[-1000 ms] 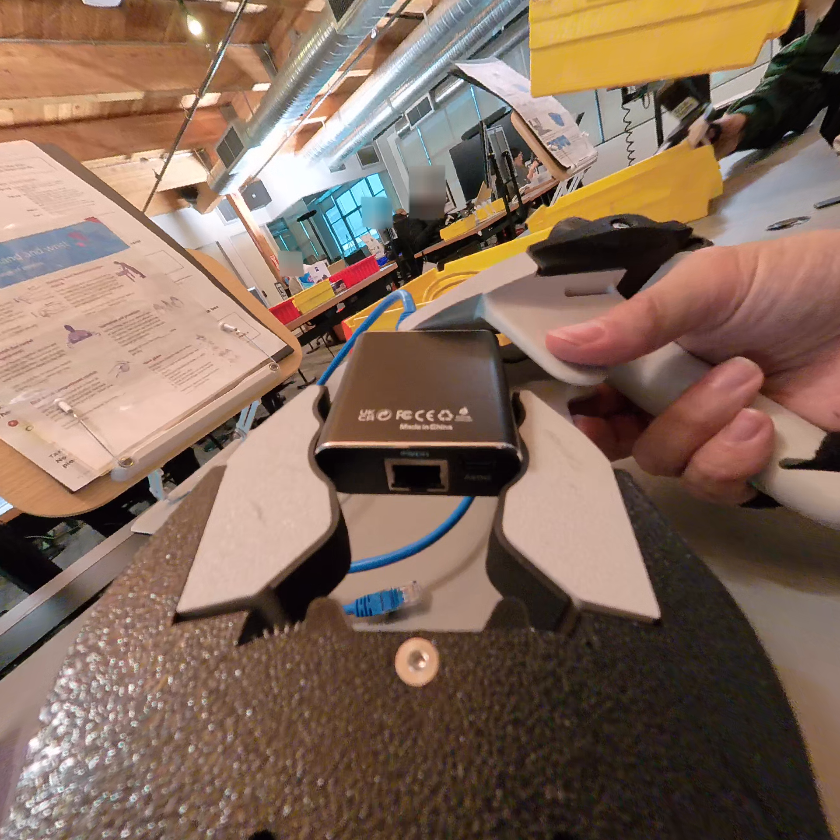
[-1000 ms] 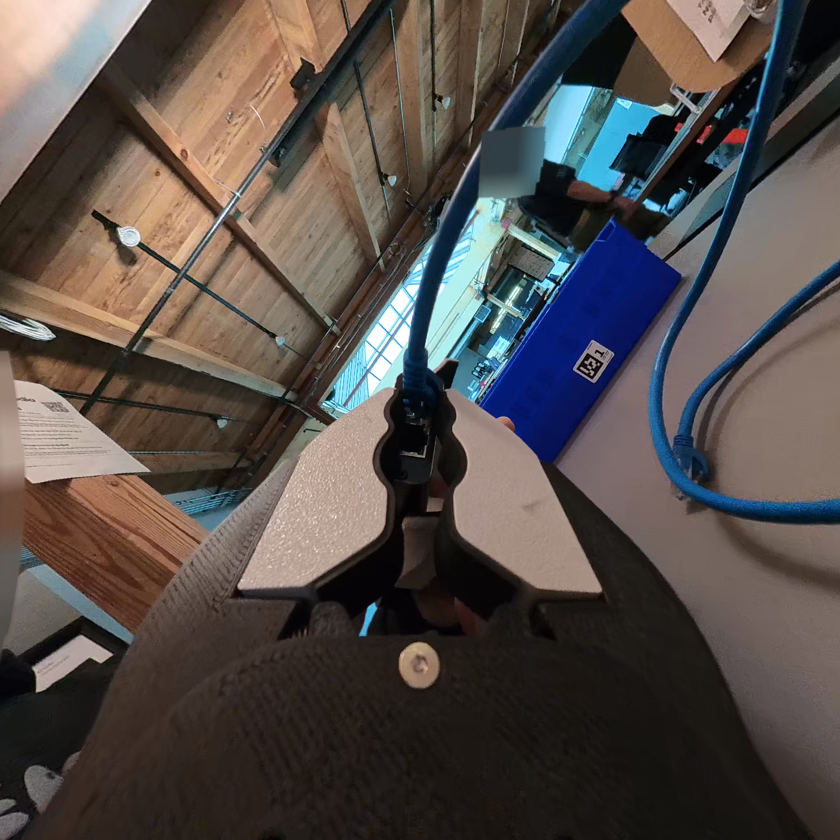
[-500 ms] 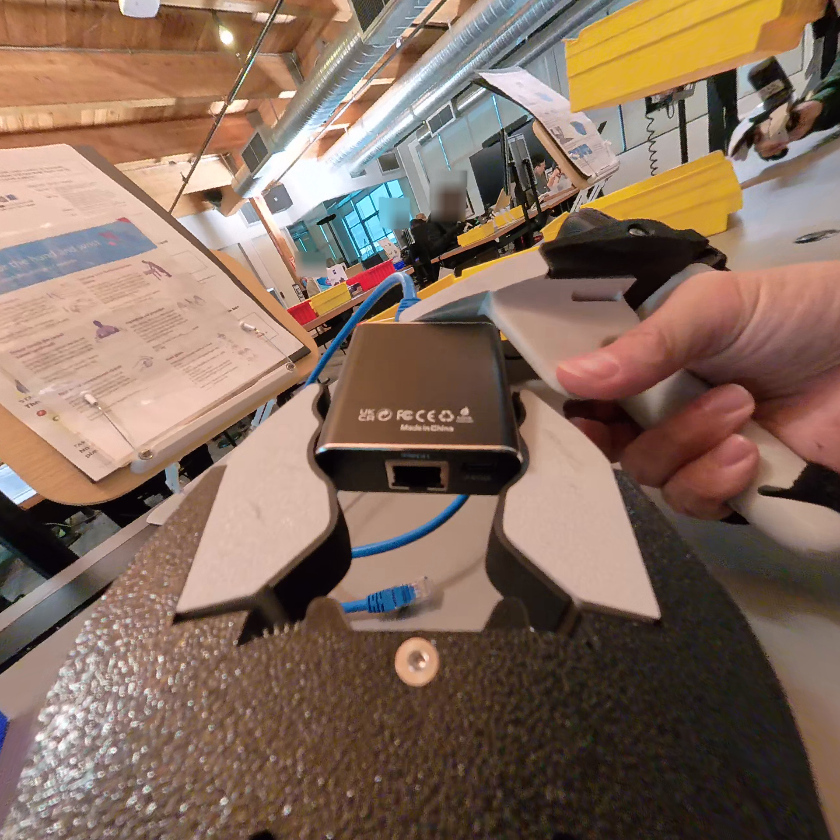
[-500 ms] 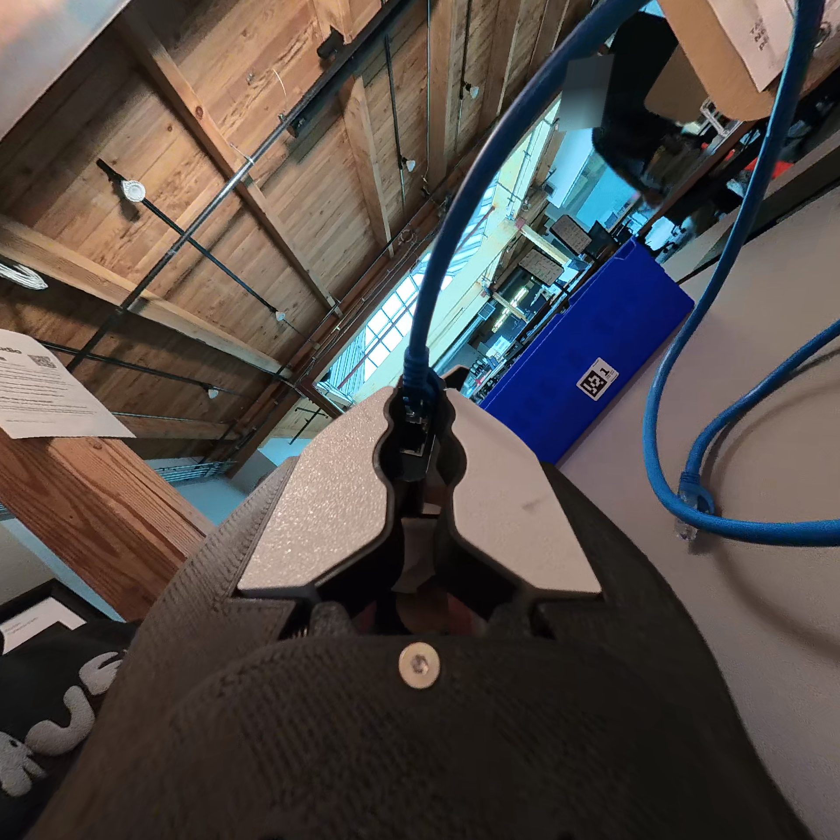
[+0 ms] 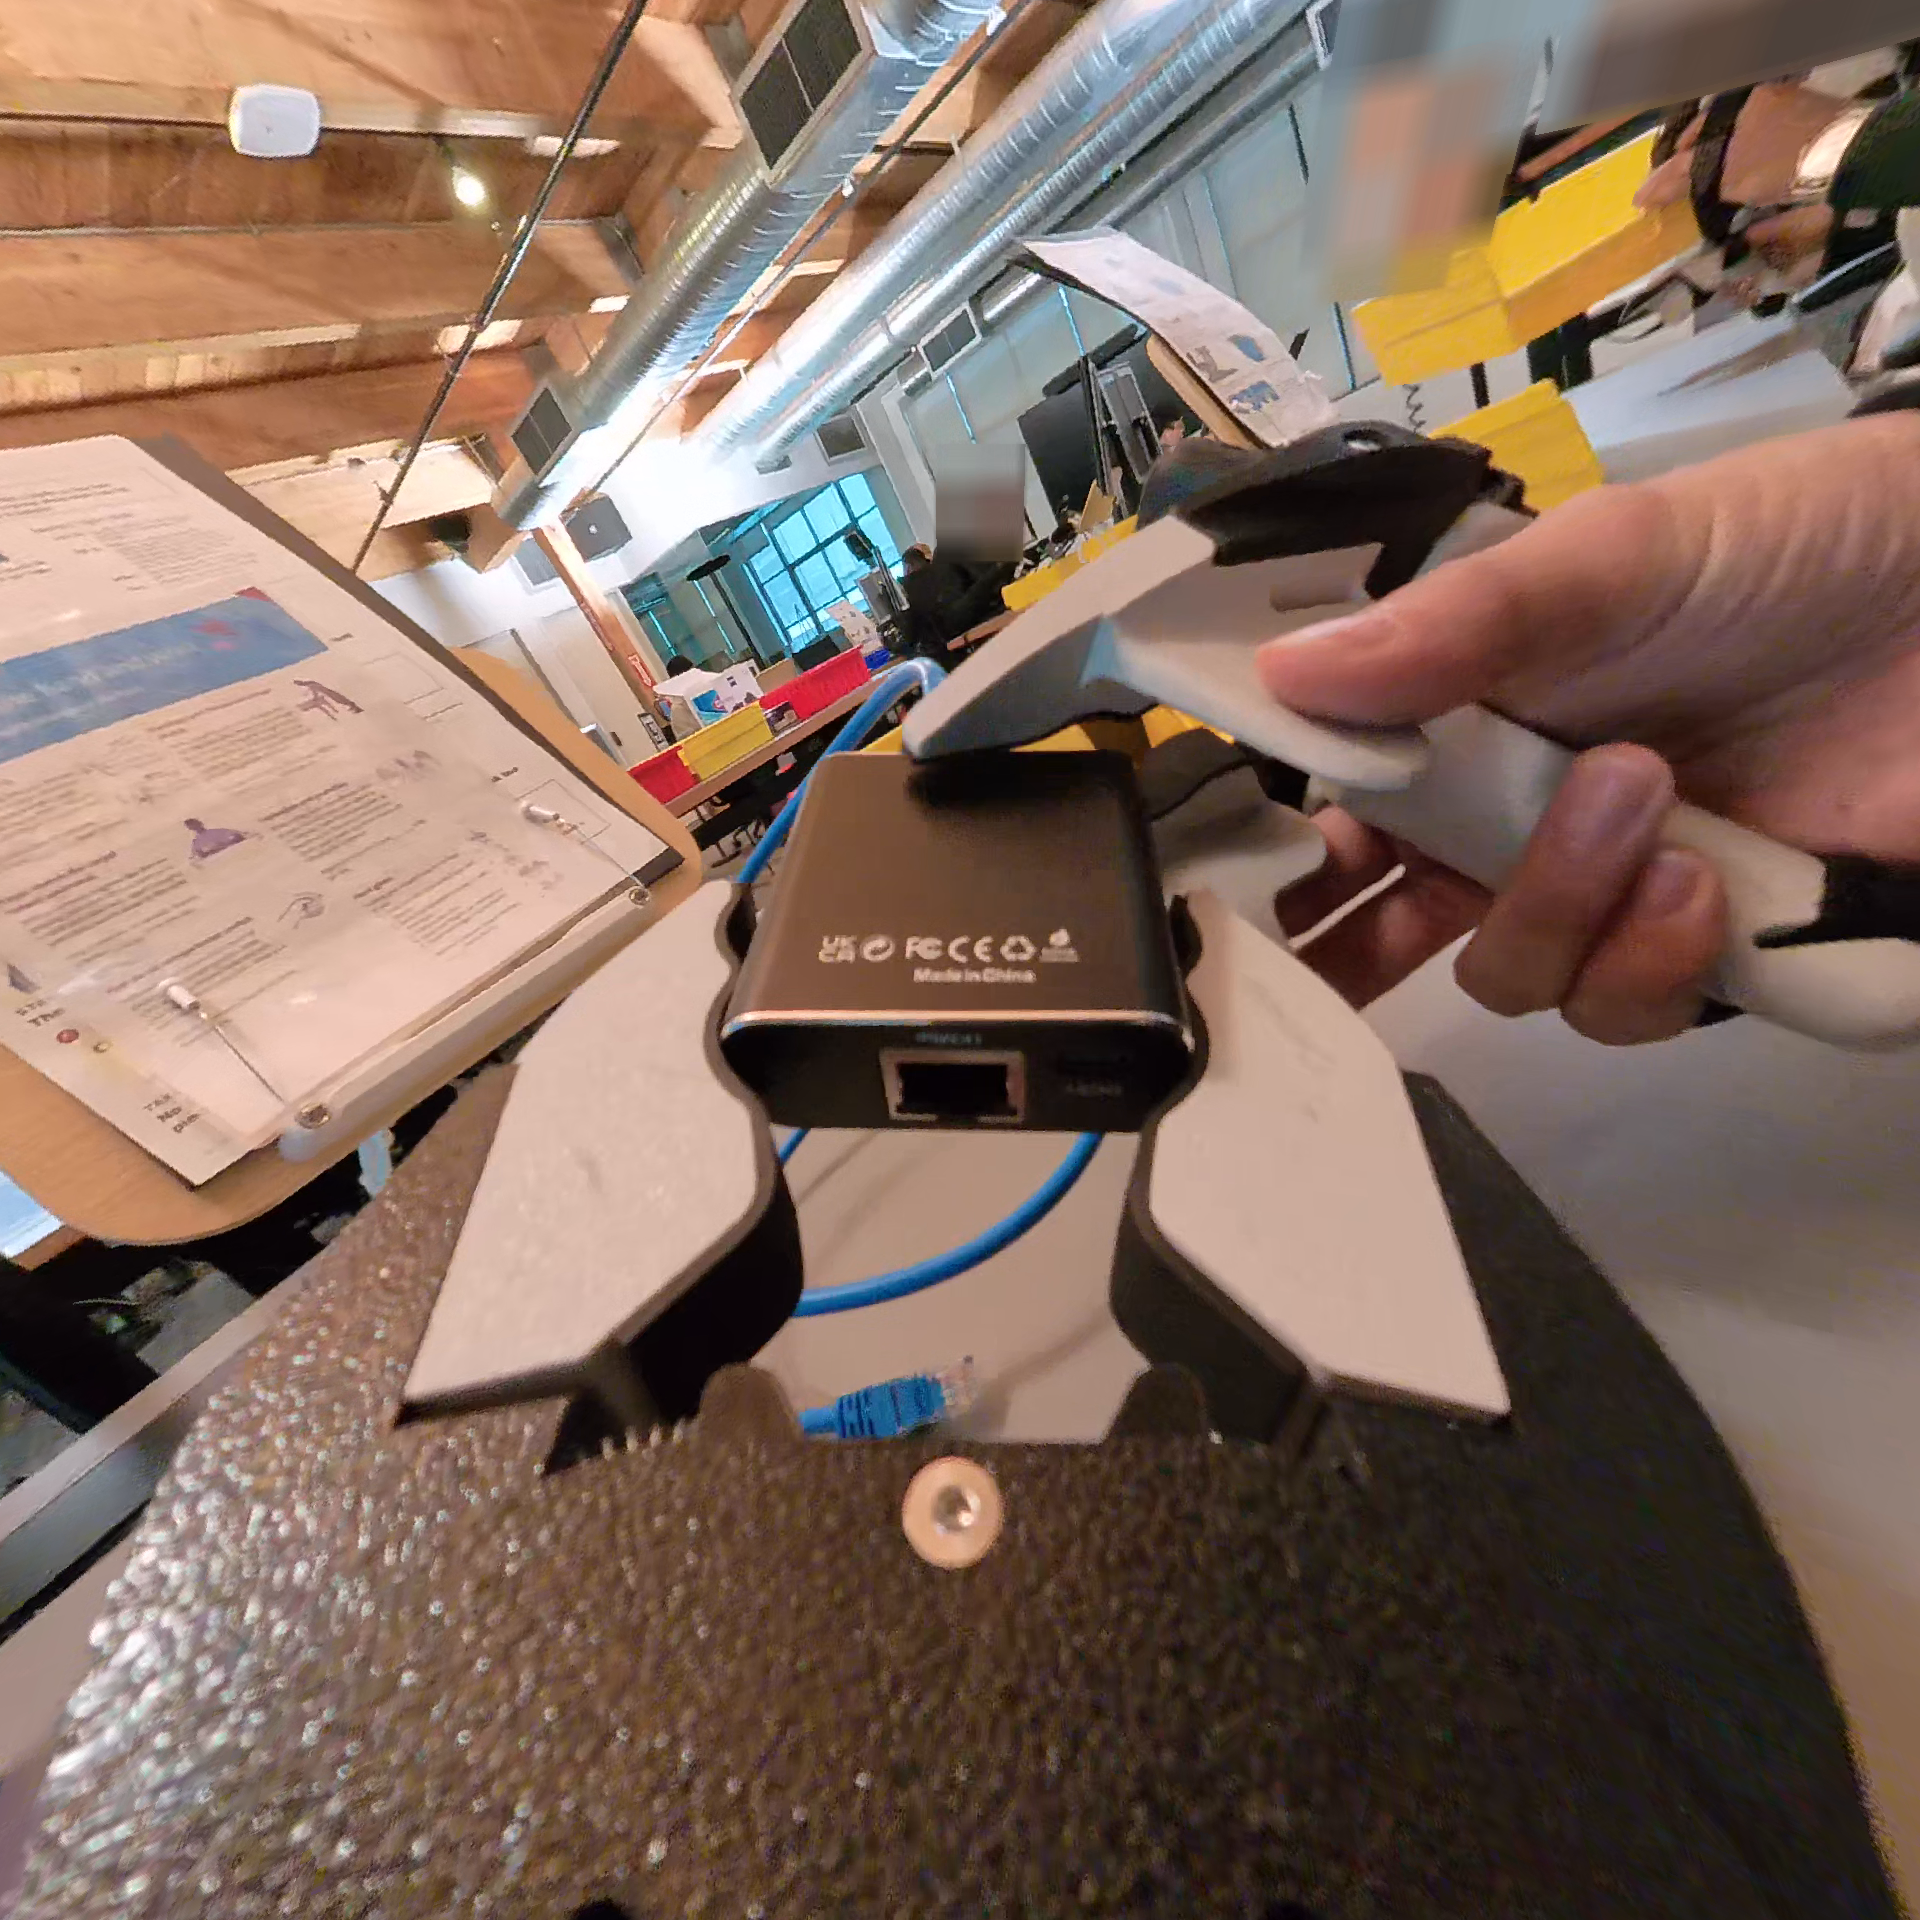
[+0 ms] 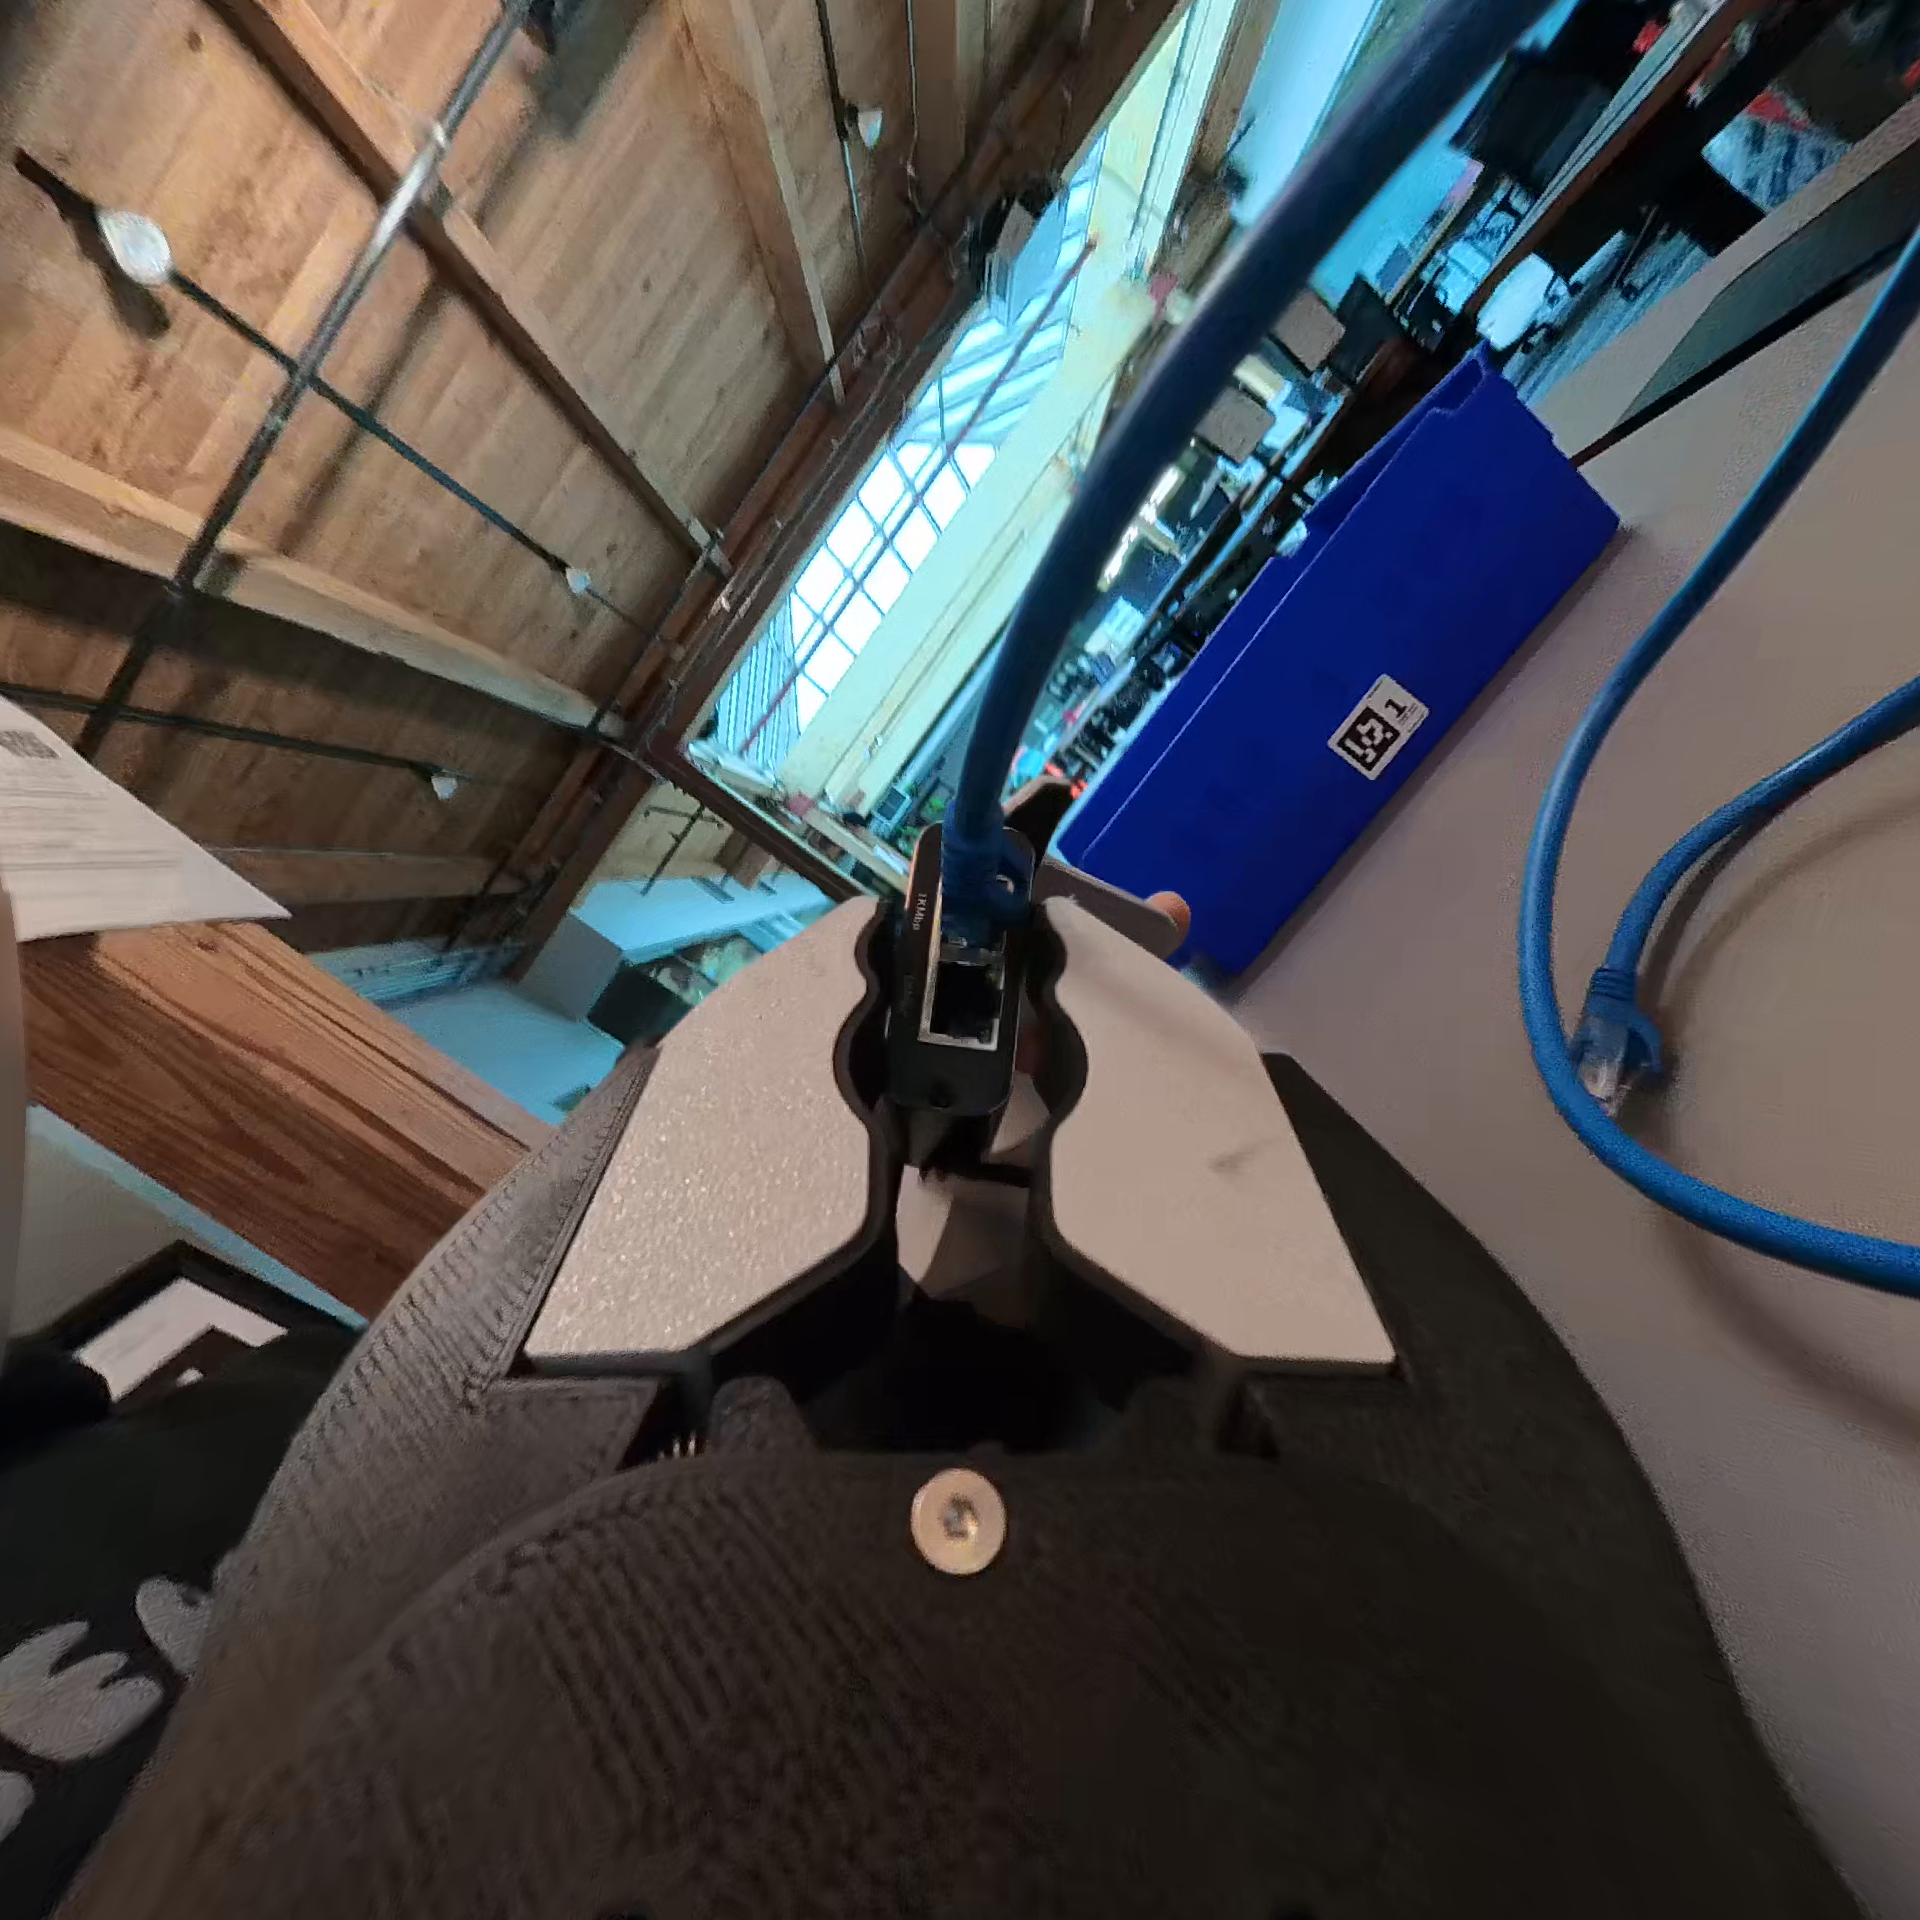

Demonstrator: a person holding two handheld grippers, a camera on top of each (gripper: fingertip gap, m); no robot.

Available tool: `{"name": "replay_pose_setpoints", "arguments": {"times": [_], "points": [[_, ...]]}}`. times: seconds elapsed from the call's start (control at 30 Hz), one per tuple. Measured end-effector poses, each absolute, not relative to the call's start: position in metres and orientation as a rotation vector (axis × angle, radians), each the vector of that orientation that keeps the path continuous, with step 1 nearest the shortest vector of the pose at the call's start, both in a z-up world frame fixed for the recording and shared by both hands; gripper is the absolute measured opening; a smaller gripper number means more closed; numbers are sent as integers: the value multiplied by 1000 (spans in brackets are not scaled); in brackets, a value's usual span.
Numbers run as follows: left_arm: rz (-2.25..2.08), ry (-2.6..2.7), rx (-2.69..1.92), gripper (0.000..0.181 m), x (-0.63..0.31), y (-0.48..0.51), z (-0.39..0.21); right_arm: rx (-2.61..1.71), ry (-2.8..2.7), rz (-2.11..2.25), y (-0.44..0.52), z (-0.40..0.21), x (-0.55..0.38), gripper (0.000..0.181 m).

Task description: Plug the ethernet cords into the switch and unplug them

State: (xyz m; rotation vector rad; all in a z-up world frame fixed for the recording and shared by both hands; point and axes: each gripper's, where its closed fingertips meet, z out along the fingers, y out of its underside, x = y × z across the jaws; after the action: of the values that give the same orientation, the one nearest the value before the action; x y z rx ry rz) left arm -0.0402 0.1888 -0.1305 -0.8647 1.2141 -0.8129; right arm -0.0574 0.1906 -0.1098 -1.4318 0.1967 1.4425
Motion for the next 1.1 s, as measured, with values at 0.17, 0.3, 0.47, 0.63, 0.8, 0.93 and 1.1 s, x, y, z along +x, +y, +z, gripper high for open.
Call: {"name": "replay_pose_setpoints", "arguments": {"times": [0.17, 0.3, 0.47, 0.63, 0.8, 0.93, 1.1], "points": [[-785, 1179, -899, 74, -41, 195, -130, -1234, 423, 1508, 198, -108, -53, 22], [-782, 1162, -923, 74, -42, 200, -130, -1210, 474, 1465, 202, -108, -49, 21], [-780, 1157, -925, 74, -41, 199, -129, -1250, 496, 1380, 204, -110, -47, 20], [-753, 1152, -933, 74, -41, 201, -130, -1192, 541, 1399, 204, -112, -46, 13], [-735, 1151, -939, 74, -40, 203, -131, -1207, 549, 1373, 206, -113, -45, 13], [-726, 1151, -941, 74, -40, 203, -131, -1219, 516, 1373, 206, -114, -47, 12], [-730, 1160, -928, 74, -38, 201, -131, -1192, 421, 1351, 203, -114, -47, 10]]}}
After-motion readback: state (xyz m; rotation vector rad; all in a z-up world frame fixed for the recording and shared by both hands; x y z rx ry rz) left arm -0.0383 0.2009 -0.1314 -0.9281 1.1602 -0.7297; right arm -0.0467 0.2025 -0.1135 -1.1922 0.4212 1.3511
